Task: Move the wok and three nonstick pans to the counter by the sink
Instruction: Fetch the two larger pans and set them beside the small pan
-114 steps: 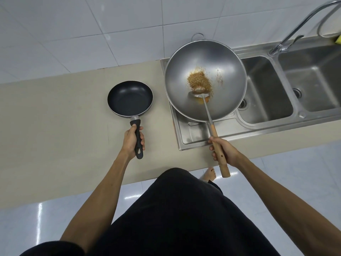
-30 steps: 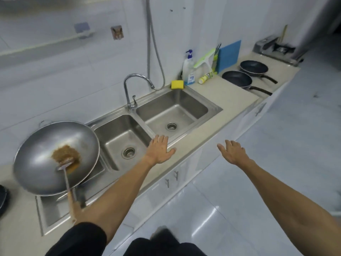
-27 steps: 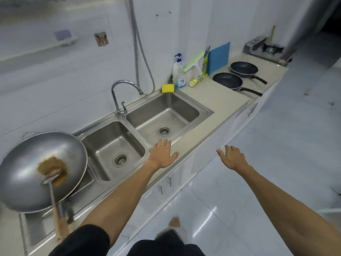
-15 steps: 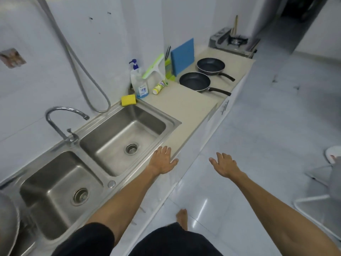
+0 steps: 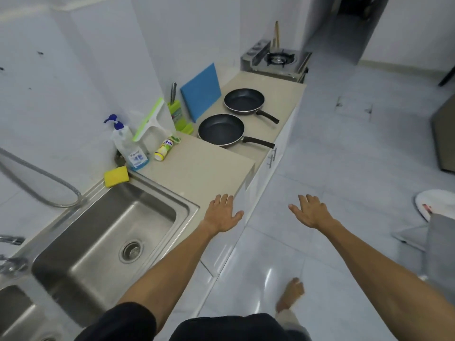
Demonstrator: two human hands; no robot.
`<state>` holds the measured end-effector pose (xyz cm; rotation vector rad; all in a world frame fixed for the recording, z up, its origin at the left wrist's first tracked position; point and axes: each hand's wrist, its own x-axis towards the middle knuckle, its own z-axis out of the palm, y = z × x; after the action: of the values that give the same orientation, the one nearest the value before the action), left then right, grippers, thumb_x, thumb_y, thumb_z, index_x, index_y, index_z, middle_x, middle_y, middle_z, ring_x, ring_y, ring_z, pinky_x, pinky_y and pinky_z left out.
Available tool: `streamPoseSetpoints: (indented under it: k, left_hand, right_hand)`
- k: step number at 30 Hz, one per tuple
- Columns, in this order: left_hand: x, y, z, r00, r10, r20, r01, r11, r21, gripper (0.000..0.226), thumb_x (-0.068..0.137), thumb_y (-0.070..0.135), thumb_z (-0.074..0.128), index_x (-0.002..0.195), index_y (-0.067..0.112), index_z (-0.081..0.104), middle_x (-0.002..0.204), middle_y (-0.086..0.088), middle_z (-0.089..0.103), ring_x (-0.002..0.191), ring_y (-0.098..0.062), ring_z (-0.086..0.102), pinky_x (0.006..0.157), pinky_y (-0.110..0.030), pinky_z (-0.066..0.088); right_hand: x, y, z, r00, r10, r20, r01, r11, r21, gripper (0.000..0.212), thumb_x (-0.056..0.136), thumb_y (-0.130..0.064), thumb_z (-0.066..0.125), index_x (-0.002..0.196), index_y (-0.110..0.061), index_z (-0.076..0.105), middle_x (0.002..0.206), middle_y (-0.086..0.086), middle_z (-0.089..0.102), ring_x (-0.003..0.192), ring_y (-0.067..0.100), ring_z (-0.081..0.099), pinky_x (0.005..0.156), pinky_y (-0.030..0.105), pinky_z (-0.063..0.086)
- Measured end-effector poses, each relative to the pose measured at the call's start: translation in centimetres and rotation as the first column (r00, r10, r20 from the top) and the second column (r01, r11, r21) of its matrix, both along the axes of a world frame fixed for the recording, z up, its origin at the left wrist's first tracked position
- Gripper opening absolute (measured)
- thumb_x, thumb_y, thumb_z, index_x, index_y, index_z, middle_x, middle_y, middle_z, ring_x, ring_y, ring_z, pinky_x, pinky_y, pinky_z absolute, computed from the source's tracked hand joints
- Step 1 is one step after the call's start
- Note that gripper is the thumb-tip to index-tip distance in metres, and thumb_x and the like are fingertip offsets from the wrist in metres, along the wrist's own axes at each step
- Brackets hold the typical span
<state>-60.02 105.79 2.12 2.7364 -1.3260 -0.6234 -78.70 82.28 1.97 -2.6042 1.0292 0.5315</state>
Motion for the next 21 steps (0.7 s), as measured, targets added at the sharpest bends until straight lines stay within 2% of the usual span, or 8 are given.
streamPoseSetpoints:
  k: [5,13,21]
  left_hand:
    - [2.9,-10.0,-0.1,0.997,0.083,0.003,-0.083,0.997,-0.003,0.076,0.102,0.055,0.034,0.157,0.004,0.021,0.164,-0.016,0.025,0.15,-0.035,0.022,0.12,-0.044,0.021]
    - [4.4,-22.8,-0.1,0.97,0.243,-0.022,-0.244,0.969,-0.029,0.074,0.101,0.055,0.037,0.154,0.005,0.026,0.159,-0.016,0.033,0.143,-0.035,0.031,0.116,-0.044,0.028]
    - [7.9,-28.6,-1.7,0.909,0.416,-0.017,-0.416,0.909,-0.033,0.074,0.099,0.055,0.039,0.151,0.003,0.031,0.155,-0.017,0.038,0.137,-0.035,0.036,0.113,-0.045,0.032]
  right_hand:
    - [4.5,-11.0,-0.1,0.999,0.054,-0.001,-0.054,0.998,0.007,0.072,0.103,-0.056,0.026,0.157,-0.008,0.026,0.163,0.019,0.028,0.148,0.039,0.026,0.118,0.053,0.025]
    - [10.7,-26.3,0.5,0.976,0.215,-0.018,-0.215,0.977,0.003,0.071,0.103,-0.056,0.028,0.157,-0.009,0.025,0.162,0.019,0.029,0.147,0.038,0.027,0.117,0.053,0.026]
    - [19.1,-33.0,-0.9,0.929,0.362,-0.078,-0.36,0.932,0.038,0.069,0.104,-0.054,0.028,0.156,-0.008,0.025,0.162,0.02,0.028,0.147,0.039,0.027,0.118,0.053,0.026]
